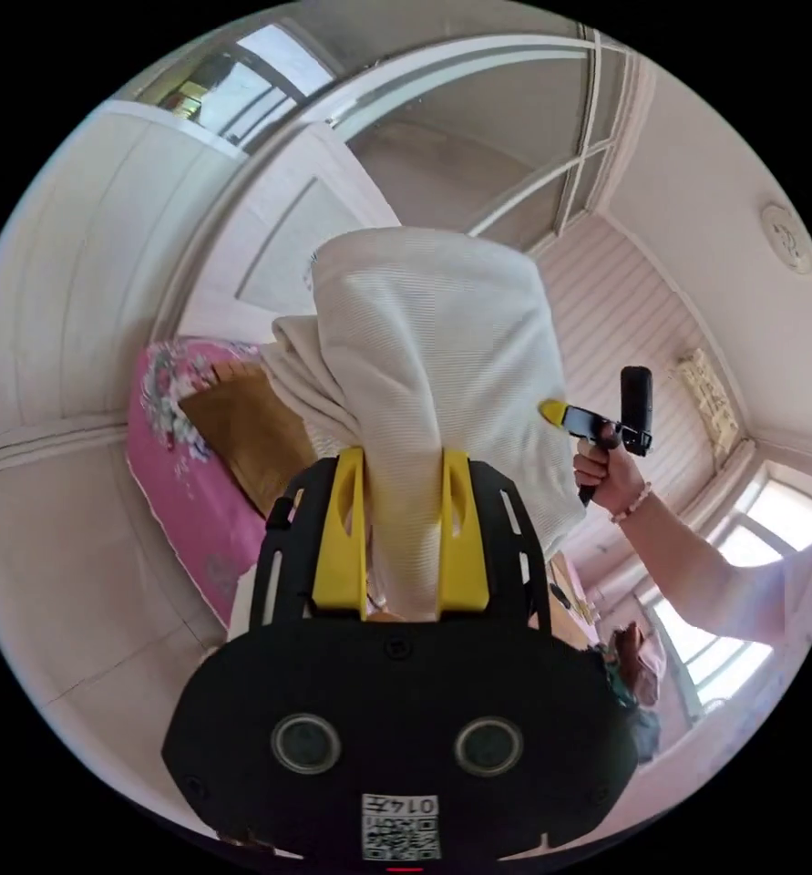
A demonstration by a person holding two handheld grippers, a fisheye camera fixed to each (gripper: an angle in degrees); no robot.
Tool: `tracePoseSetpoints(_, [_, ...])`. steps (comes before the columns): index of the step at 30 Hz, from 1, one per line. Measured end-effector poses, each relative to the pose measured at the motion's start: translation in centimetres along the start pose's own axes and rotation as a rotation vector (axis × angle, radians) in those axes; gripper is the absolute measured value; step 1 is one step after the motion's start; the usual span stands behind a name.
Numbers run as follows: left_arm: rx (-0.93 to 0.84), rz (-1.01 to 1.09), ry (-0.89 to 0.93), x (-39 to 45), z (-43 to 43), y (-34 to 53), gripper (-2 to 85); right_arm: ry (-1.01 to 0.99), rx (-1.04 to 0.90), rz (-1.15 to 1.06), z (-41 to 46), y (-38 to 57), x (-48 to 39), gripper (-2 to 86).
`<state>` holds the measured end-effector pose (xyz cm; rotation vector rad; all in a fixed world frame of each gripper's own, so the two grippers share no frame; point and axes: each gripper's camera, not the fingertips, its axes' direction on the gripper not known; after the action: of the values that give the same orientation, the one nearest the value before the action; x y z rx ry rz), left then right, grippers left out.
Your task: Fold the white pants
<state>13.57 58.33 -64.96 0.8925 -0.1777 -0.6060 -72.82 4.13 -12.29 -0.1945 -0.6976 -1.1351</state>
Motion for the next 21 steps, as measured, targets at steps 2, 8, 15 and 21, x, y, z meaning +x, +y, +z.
tracePoseSetpoints(2, [0.034, -0.002, -0.155, -0.6, 3.2, -3.1, 13.6, 0.108, -0.060, 0.137, 2.5, -2.9, 4.6, 9.3])
tracePoseSetpoints(8, [-0.228, -0.124, -0.446, -10.3, 15.5, -1.6, 8.9, -0.031, -0.188, 0.413, 12.5, 0.7, 8.1, 6.7])
tracePoseSetpoints(15, [-0.195, -0.031, -0.337, -9.1, 12.2, 3.6, 8.5, -0.065, -0.179, 0.486, 11.5, 20.0, -1.7, 5.7])
tracePoseSetpoints(21, [-0.204, 0.469, -0.358, 2.7, 6.1, 14.9, 7.7, 0.022, 0.102, 1.044, -0.6, 41.2, -13.1, 5.5])
